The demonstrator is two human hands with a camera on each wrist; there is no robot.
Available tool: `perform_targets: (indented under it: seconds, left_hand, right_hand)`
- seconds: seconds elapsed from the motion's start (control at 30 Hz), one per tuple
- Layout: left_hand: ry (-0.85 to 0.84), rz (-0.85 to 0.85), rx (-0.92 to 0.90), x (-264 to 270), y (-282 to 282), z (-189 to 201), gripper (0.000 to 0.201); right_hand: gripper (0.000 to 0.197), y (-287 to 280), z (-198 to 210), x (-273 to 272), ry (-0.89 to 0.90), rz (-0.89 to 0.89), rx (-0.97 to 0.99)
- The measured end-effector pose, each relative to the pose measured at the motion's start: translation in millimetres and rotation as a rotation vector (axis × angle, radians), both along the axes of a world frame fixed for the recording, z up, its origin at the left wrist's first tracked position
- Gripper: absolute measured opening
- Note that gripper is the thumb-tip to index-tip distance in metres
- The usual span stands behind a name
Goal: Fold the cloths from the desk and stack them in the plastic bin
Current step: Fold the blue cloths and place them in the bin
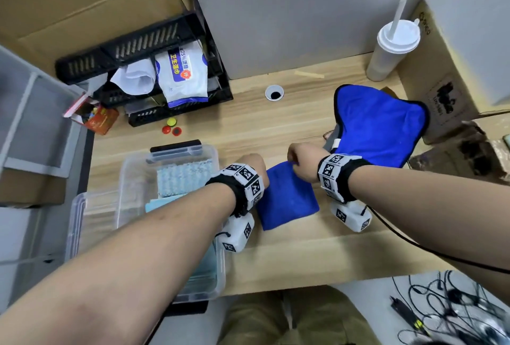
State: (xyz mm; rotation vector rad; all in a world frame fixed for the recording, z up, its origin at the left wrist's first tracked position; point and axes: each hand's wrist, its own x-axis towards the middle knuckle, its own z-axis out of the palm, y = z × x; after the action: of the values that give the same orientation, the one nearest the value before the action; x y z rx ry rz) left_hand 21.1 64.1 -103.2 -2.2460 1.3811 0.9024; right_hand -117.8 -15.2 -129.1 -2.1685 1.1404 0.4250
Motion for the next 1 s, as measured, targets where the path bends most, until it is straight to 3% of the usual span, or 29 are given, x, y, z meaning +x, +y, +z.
perform_targets:
  seconds: [0.03,0.1,0.2,0.27,0.43,0.5,0.57,0.7,0.87,0.93,1.0]
  left_hand:
    - [0.01,-0.023,0.029,-1,3,-3,0.026]
    - [0.058,-0.064,0.101,-4,11,-13,0.036]
    - [0.115,-0.13,0.223,-16,17,-25,0.023]
    - [0.179,-0.183,0.224,-23,18,-30,0.022]
    - [0.173,-0.271,0.276,-32,27,-36,0.035]
    - [0.153,-0.288,0.261,-32,29,-37,0.037]
    - [0.133,-0.286,0.229,-33,31,-38,0.037]
    - [0.154,-0.254,0.192,-34,36,-40,0.051]
    - [0.181,-0.247,0.143,-34,41,-37,0.075]
    - [0.139,-0.248,0.147,-34,41,-38,0.063]
    - [0.13,-0.201,0.127,-33,38,-37,0.028]
  right_hand:
    - [0.019,1,-3,-2,0.023,0.014,0.015]
    - [0.01,4,-7,-7,0.062,0.031,0.053]
    - [0.014,11,-10,-14,0.028,0.149,0.148]
    - [0.027,17,-11,-19,0.04,0.278,0.195]
    - [0.064,30,-28,-24,0.139,0.526,0.051]
    - [0.067,35,-32,-25,0.162,0.644,-0.043]
    - [0.055,40,-33,-28,0.153,0.712,-0.139]
    - [0.019,48,-38,-38,0.042,0.672,-0.243]
    - [0.021,40,-28,-39,-0.048,0.352,-0.093]
    - [0.018,34,-26,-38,-0.052,0.265,-0.047]
    - [0.012,31,-28,-37,-0.04,0.221,0.004]
